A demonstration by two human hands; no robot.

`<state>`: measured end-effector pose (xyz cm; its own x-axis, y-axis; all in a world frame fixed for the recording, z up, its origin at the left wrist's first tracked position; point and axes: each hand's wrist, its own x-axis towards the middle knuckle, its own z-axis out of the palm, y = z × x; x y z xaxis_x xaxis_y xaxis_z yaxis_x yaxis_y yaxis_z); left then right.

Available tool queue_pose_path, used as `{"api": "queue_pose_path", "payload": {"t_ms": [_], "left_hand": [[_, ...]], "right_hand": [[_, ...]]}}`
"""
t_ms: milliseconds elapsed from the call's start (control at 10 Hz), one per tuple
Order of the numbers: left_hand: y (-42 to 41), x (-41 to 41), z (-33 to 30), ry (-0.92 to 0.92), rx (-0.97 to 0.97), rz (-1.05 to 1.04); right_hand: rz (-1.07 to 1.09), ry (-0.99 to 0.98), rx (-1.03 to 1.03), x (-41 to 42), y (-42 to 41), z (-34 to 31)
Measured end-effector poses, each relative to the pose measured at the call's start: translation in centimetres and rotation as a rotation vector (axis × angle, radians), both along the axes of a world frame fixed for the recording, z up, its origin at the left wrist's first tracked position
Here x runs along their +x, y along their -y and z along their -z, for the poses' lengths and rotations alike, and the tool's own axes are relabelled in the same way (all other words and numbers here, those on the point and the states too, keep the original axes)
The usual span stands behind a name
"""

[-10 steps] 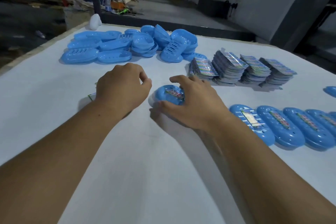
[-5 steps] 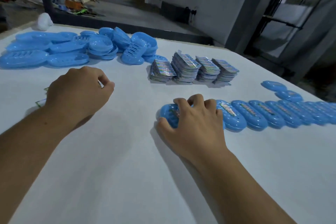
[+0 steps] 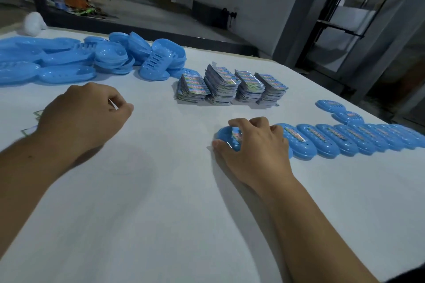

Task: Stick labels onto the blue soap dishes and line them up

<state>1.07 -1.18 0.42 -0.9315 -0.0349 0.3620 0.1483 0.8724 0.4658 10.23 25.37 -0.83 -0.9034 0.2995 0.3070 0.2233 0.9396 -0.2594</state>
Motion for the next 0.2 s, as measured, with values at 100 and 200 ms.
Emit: {"api": "queue_pose_path", "payload": {"t_ms": [100, 200], "left_hand": [[-0.1, 0.0, -0.2, 0.001, 0.009, 0.031], [-0.7, 0.1, 0.1, 0.001, 0.143, 0.09]], "right_hand": [[-0.033, -0.055, -0.026, -0.6, 0.8, -0.5], [-0.126, -0.058, -0.085, -2.1, 1.7, -1.7]]}}
